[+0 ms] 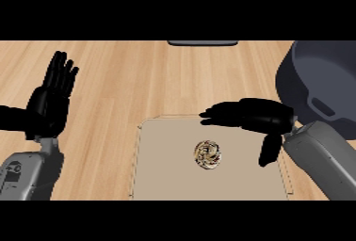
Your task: Pick the cupcake from the tray and place it in the pot
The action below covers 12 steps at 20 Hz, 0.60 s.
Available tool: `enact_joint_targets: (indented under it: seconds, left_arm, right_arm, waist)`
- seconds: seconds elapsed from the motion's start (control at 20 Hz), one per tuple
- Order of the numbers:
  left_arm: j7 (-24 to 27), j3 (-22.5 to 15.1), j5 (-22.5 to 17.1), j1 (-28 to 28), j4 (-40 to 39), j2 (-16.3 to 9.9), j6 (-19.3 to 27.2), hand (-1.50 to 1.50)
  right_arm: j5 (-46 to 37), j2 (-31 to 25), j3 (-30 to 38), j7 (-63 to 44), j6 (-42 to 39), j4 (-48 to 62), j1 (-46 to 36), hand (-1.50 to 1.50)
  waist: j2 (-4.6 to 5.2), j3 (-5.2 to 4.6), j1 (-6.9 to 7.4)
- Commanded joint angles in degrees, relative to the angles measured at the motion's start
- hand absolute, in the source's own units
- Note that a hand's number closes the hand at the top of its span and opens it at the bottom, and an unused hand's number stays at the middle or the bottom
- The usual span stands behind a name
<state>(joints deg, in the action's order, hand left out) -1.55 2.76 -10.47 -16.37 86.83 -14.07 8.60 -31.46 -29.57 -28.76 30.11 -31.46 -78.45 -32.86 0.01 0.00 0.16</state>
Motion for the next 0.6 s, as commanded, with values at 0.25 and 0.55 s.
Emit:
enact_joint_targets:
  seconds: [0.25,0.55]
  left_arm:
    - [-2.04,3.03,-0.26,-4.24,-2.72,-0.74,-1.84,0.0]
    - [1.11,1.56,2.85,-2.59,-4.15,2.46,-0.78,0.0]
  right_arm:
    - [-8.35,6.09,0.11,5.83,2.74,1.83,4.05,-1.5]
    - [-12.84,8.54,2.45,2.82,1.93,-1.19,6.57,-1.5]
  waist:
    - [0.02,0.0,-0.15]
    - [0.0,0.0,-0.22]
